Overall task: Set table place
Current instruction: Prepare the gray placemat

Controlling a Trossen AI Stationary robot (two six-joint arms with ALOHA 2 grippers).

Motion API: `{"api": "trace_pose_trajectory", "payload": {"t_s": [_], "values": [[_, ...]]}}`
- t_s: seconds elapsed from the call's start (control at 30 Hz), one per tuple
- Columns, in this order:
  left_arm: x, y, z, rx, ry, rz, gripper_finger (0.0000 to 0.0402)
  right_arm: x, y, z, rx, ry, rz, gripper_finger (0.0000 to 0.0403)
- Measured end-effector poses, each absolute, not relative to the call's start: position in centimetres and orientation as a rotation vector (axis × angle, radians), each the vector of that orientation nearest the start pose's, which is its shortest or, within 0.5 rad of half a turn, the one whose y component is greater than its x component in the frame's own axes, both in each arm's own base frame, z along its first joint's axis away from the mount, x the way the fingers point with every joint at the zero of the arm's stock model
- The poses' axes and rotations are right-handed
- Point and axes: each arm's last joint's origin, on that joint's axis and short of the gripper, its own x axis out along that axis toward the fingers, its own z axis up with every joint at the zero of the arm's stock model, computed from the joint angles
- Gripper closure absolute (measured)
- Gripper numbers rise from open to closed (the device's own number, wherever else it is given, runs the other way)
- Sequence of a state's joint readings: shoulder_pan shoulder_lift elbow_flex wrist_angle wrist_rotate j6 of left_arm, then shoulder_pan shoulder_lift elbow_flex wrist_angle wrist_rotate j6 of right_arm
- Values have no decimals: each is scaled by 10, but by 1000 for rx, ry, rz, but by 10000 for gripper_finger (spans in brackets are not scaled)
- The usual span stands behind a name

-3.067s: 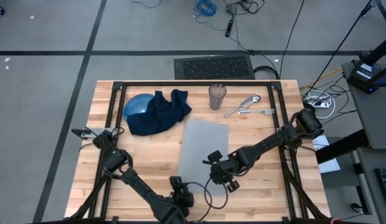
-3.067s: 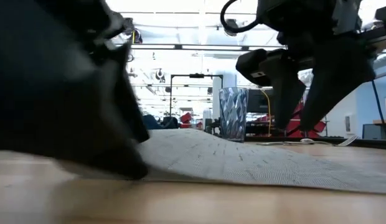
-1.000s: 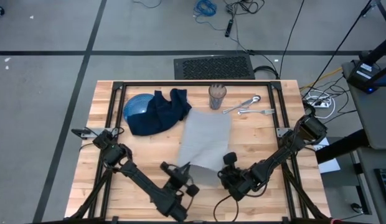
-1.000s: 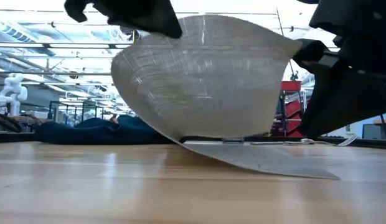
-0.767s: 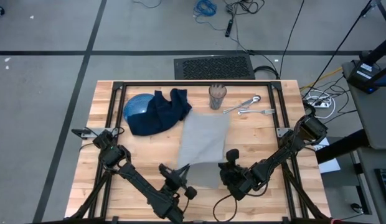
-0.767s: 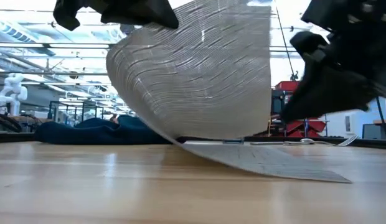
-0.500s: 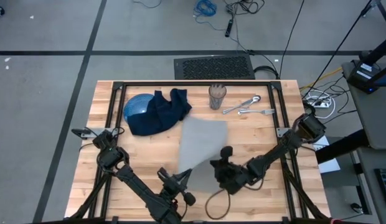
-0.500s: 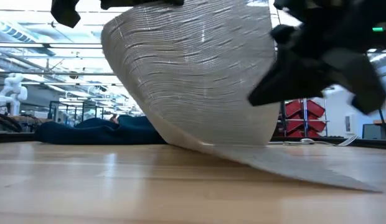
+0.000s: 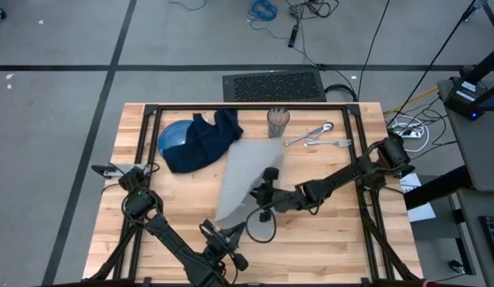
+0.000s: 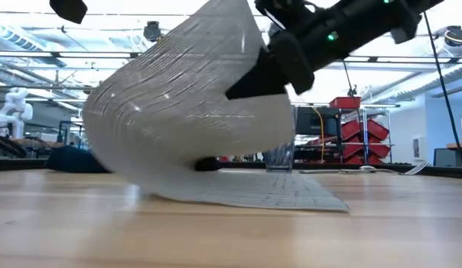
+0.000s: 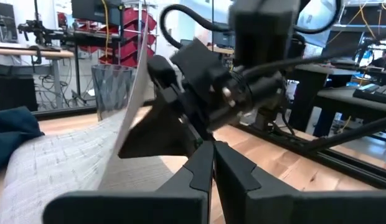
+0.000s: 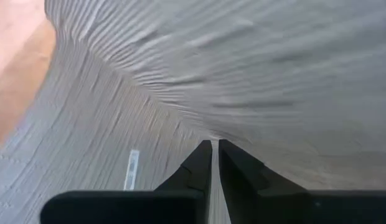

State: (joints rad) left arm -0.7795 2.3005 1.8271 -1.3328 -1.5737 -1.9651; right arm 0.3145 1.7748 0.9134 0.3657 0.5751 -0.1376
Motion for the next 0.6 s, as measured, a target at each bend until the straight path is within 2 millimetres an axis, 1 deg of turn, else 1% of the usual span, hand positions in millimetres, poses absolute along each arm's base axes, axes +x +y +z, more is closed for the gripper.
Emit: {"api": "trace_pose_trajectory", "payload": {"t_s": [0.23, 0.47, 0.6], "values": [[325, -280, 175, -149, -51, 795, 401, 352, 92, 176, -384, 422, -148, 387], [332, -275, 170, -152, 116, 843, 401, 357, 80, 173, -392, 429, -70, 387], [338, -276, 168, -122, 167, 838, 401, 365, 67, 174, -371, 406, -21, 387]]}}
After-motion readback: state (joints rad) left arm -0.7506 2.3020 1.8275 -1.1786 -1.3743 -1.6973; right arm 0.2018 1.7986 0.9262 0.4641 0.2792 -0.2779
